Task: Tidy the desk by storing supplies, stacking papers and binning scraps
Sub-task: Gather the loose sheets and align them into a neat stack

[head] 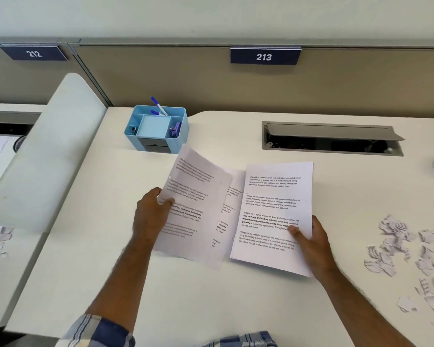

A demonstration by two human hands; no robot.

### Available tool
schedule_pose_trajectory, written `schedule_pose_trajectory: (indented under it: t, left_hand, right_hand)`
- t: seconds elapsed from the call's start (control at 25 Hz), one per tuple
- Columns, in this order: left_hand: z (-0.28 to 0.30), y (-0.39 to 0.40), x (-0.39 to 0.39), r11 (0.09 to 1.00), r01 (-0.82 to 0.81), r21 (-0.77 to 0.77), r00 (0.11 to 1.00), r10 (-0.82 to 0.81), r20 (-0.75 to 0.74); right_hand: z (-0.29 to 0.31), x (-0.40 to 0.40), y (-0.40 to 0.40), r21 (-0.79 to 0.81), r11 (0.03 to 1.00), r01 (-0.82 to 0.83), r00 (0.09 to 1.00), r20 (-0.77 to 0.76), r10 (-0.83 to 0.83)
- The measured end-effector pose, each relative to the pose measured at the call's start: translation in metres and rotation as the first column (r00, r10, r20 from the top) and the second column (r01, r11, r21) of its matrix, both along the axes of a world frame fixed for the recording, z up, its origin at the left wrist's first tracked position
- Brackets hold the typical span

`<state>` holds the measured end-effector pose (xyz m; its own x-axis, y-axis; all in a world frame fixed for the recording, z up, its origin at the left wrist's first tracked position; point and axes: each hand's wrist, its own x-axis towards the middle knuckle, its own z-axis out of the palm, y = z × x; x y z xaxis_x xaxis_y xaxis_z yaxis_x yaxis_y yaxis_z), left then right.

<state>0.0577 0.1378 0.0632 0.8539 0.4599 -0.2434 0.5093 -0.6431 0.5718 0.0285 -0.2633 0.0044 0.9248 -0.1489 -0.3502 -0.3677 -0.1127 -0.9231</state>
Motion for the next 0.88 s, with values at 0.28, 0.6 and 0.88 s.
schedule_pose_trajectory:
  t: [0.28,0.6,0.88]
  left_hand:
    - [0.057,0.001,-0.015,0.953,-0.048,-0.298,0.972,0.113,0.205]
    - [0.053,-0.025,-0.035,0.736,-0.028,-0.676,0.974,0.173,0.148]
    - [0.029,-0.048,-0.062,0.665,-0.030,-0.746,0.992,0.109,0.057]
  right_hand:
    - [0.005,-0.007,0.008,0.016,1.000,-0.006,1.000,-0.001,0.007]
    - [0.037,-0.010,0.034,0.146,0.986,-0.084,0.996,0.019,0.082]
    - [0.079,-0.016,0.055,0.216,0.961,-0.172,0.985,0.049,0.165]
